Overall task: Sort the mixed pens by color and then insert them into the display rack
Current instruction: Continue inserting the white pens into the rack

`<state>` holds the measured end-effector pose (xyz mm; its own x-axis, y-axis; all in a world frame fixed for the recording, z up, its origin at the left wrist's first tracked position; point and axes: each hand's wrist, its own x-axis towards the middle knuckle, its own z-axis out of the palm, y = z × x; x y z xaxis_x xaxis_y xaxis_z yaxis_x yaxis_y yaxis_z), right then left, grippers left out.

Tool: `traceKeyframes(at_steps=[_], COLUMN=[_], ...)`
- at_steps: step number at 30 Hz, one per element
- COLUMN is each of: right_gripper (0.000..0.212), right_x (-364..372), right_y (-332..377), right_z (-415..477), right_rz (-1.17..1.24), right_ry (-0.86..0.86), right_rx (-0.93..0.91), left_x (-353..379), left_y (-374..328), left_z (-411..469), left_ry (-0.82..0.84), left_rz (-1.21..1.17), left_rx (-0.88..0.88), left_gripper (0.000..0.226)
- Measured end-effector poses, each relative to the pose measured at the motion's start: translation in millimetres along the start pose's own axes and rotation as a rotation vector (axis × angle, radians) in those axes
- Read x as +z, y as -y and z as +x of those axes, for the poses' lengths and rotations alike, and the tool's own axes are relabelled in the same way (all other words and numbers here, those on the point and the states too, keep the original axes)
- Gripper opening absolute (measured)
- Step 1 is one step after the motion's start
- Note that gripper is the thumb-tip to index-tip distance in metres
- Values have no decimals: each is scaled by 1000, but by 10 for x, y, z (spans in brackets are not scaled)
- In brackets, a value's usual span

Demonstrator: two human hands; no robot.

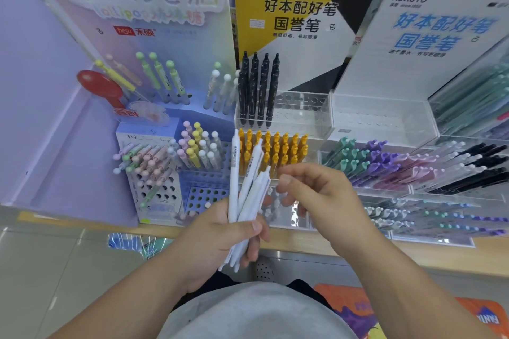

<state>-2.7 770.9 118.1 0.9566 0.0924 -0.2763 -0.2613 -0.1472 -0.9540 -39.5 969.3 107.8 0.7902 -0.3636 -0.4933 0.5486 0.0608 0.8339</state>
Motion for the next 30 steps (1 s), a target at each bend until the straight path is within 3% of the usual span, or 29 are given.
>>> traceKeyframes(at_steps=[4, 9, 13, 19, 24, 30], right_gripper=[27, 12, 9, 9, 12, 18], right_x=[-37, -150, -199, -409, -637, -534], right_y=[151, 158, 146, 133, 111, -132], right_z=[-36, 2, 28, 100, 61, 10], right_rz=[91, 57, 160, 295, 239, 77], right_ry=[-76, -73, -88, -249, -382, -273], right_rx=[-72, -43, -3, -78, -178, -134], left_x=[148, 206, 215, 114, 21, -31], left_y=[-73, -56, -59, -6, 50, 117], left_z=[70, 173, 215, 231, 172, 113], left_ry=[69, 69, 84, 45, -65, -178], left_rz=[197, 633, 746, 659, 252, -130], left_rx=[-52, -64, -89, -186, -223, -146], left_gripper=[11, 20, 15, 27, 31, 35])
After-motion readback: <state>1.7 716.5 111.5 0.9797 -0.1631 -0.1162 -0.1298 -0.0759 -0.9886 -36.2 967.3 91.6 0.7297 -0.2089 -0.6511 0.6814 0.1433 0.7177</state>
